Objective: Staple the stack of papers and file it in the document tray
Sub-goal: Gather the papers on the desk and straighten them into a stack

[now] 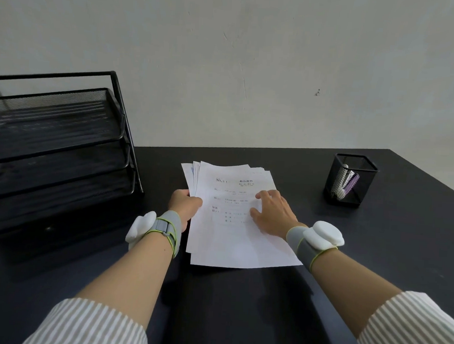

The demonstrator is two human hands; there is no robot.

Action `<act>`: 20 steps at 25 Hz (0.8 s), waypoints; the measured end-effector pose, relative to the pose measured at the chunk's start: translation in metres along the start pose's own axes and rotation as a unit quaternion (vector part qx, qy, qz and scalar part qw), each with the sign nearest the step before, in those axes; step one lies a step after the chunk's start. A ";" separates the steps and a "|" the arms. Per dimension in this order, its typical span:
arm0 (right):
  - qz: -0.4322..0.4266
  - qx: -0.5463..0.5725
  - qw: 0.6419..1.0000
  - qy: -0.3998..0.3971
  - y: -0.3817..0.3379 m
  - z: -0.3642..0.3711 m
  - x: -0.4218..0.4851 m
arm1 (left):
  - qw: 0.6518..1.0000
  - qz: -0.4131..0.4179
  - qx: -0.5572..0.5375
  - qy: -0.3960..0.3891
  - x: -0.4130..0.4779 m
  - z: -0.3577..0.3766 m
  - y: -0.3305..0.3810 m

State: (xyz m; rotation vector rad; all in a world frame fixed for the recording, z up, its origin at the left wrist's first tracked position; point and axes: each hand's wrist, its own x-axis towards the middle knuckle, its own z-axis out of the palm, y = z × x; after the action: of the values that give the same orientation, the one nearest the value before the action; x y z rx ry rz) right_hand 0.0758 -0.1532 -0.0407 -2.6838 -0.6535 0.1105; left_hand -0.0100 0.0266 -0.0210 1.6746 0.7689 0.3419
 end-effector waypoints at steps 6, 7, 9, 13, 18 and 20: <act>0.045 0.110 0.993 0.009 0.002 -0.016 -0.002 | 0.999 0.016 -0.044 -0.018 -0.012 -0.007 0.007; 0.058 0.135 0.989 0.017 0.002 -0.019 -0.001 | 0.998 0.016 -0.051 -0.019 -0.012 -0.008 0.008; 0.086 0.208 0.974 0.039 0.003 -0.026 -0.001 | 0.997 0.012 -0.070 -0.019 -0.013 -0.012 0.013; 0.158 0.387 0.906 0.073 -0.003 -0.040 0.000 | 0.995 0.017 -0.094 -0.012 -0.018 -0.018 0.024; 0.176 0.474 0.852 0.136 -0.014 -0.064 0.002 | 0.993 0.050 -0.105 -0.003 -0.022 -0.021 0.039; 0.162 0.482 0.844 0.172 -0.020 -0.075 0.002 | 0.991 0.074 -0.112 0.001 -0.023 -0.023 0.047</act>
State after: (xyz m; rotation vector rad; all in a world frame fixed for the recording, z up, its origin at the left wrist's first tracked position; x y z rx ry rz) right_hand 0.0809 -0.1612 0.0369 -1.7232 0.0227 0.0265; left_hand -0.0271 0.0253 0.0337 1.5209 0.5864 0.5154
